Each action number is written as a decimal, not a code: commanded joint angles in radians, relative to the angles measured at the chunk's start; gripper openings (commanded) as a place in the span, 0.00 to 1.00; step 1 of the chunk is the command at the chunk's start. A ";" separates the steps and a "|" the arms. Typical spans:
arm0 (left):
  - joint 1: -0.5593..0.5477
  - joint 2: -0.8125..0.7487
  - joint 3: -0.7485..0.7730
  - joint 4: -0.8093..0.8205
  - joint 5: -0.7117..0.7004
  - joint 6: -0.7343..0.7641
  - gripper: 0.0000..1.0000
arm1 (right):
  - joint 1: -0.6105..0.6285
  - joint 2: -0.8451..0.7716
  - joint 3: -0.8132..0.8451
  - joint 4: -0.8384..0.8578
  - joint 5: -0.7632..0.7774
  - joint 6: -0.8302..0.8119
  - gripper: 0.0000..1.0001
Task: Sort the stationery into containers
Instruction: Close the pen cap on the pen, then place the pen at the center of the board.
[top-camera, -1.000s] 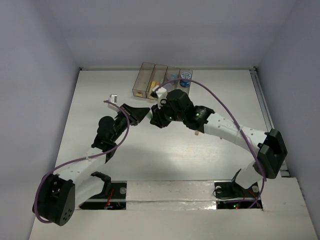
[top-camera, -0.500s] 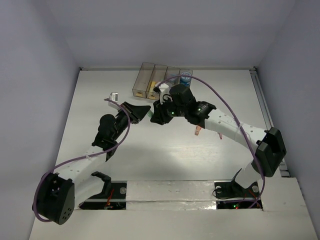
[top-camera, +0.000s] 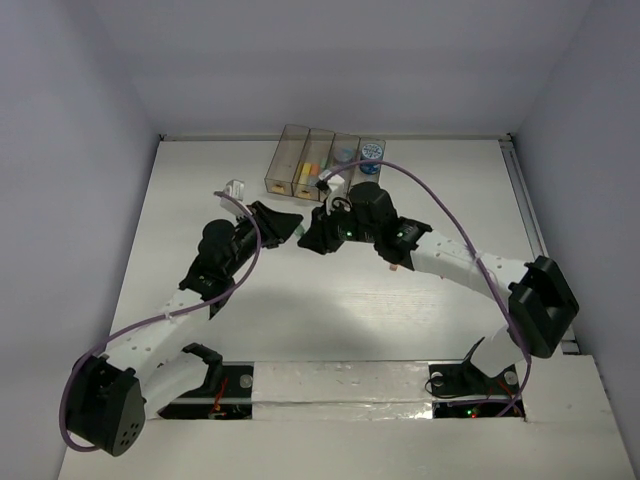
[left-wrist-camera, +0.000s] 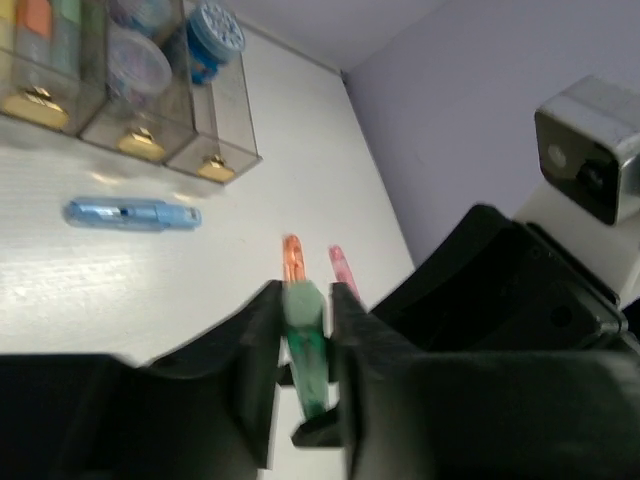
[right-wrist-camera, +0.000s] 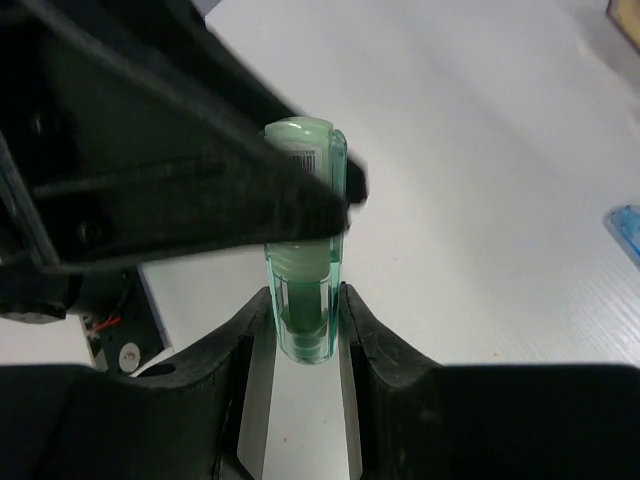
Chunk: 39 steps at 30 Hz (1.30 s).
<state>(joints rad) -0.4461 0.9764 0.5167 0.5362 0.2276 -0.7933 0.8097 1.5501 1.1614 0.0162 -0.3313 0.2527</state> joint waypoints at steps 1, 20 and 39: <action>-0.039 -0.024 0.029 -0.076 0.104 0.025 0.25 | -0.026 -0.065 -0.023 0.261 0.037 0.029 0.00; -0.039 -0.145 0.101 -0.173 0.000 0.086 0.99 | -0.026 0.022 -0.006 0.211 0.116 0.002 0.00; -0.039 -0.458 0.253 -0.622 -0.290 0.390 0.99 | -0.139 0.436 0.426 0.180 0.199 0.137 0.00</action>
<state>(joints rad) -0.4824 0.5392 0.7292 -0.0097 -0.0101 -0.4934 0.6891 1.9289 1.4799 0.1635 -0.1856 0.3298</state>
